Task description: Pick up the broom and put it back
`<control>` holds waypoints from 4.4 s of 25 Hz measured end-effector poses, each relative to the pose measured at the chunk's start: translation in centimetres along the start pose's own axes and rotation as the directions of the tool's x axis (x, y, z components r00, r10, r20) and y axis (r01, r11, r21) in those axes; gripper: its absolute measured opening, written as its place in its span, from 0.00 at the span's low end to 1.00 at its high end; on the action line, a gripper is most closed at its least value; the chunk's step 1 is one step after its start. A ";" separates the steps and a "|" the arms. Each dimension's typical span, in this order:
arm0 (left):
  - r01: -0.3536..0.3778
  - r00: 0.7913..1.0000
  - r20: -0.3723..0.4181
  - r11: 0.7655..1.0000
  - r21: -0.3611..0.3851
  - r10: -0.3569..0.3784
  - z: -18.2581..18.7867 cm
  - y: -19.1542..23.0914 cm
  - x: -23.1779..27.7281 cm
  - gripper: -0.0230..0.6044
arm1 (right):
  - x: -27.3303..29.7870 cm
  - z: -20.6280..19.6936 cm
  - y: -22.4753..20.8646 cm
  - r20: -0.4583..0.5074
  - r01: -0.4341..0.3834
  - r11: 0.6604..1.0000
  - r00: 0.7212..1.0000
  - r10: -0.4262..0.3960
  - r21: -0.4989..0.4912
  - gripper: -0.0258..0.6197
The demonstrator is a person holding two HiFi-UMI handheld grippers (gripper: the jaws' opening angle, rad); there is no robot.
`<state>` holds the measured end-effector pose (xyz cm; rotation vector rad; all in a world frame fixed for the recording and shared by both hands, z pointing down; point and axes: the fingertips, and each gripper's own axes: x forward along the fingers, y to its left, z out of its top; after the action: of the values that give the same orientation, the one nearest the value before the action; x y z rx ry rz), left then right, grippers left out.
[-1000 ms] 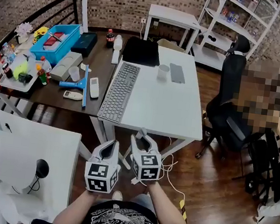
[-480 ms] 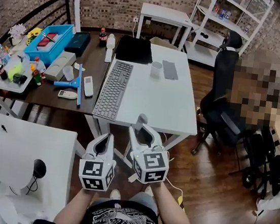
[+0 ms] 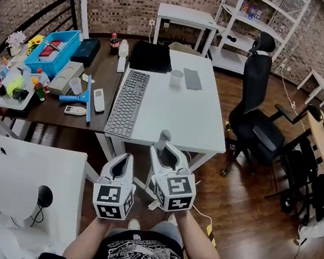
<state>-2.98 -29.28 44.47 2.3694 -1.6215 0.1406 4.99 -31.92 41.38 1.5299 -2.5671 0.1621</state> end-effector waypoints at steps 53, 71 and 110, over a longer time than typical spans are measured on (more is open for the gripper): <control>-0.028 0.993 -0.117 0.999 -0.036 0.024 -3.3 3.5 3.2 0.05 | 12.1 -14.4 -1.3 -0.240 -0.014 0.998 0.970 0.030 0.068 0.20; -0.033 0.992 -0.124 0.999 -0.031 0.029 -2.9 3.8 5.2 0.05 | 15.8 -14.6 -3.7 -0.269 0.004 0.998 0.963 0.011 0.057 0.20; -0.017 0.994 -0.112 0.999 -0.049 0.012 -2.9 2.6 3.0 0.05 | 11.1 -13.0 -2.1 -0.256 0.024 0.997 0.967 -0.003 0.078 0.27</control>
<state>-4.04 -32.09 48.35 2.2707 -1.5723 0.2292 2.52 -40.34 56.25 1.4448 -2.3727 0.4362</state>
